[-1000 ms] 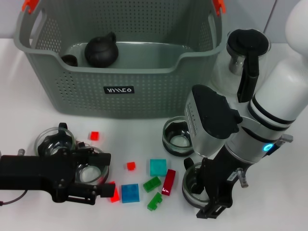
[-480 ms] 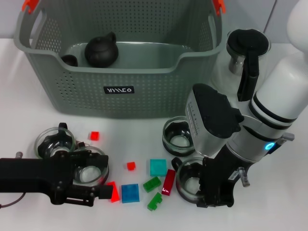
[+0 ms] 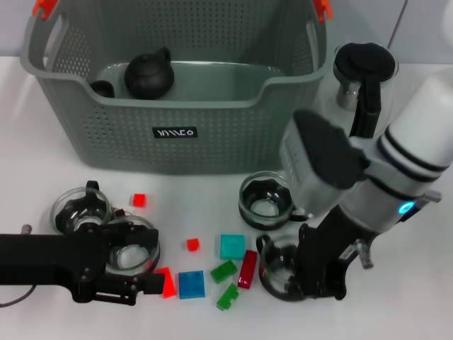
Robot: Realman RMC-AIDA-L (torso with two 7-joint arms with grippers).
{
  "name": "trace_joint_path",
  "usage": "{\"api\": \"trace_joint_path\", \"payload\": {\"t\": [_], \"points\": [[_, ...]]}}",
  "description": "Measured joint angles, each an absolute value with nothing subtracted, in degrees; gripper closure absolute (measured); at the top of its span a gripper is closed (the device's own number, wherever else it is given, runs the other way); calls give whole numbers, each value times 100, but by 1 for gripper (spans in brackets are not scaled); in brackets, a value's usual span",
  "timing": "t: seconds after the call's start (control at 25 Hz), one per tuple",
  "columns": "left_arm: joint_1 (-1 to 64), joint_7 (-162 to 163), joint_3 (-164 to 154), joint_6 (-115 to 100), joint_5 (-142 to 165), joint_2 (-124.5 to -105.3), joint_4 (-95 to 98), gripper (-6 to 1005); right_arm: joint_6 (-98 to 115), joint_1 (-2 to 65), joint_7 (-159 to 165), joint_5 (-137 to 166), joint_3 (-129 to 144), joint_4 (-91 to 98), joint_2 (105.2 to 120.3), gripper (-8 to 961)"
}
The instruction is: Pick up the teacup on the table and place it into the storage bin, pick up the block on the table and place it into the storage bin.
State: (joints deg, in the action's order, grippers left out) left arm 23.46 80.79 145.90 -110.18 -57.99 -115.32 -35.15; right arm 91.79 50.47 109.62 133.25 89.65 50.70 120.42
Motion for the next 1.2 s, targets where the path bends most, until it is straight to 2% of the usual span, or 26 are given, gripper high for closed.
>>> {"api": "trace_joint_path", "payload": {"t": [0.28, 0.64, 1.04, 1.2], "points": [[2338, 8110, 14590, -11124, -5801, -11513, -3515, 94, 10485, 4842, 11203, 13332, 7636, 6393, 12009, 890], [2357, 8052, 14590, -11136, -5810, -11503, -3516, 94, 11350, 5324, 11711, 13150, 6603, 7293, 12000, 893], [2429, 8025, 14590, -11124, -5817, -11497, -3515, 94, 11237, 5977, 11823, 13160, 5799, 7228, 11804, 887], [2469, 8024, 14605, -11096, -5819, -11512, -3515, 94, 10553, 6149, 11838, 13167, 5516, 7105, 11726, 884]]}}
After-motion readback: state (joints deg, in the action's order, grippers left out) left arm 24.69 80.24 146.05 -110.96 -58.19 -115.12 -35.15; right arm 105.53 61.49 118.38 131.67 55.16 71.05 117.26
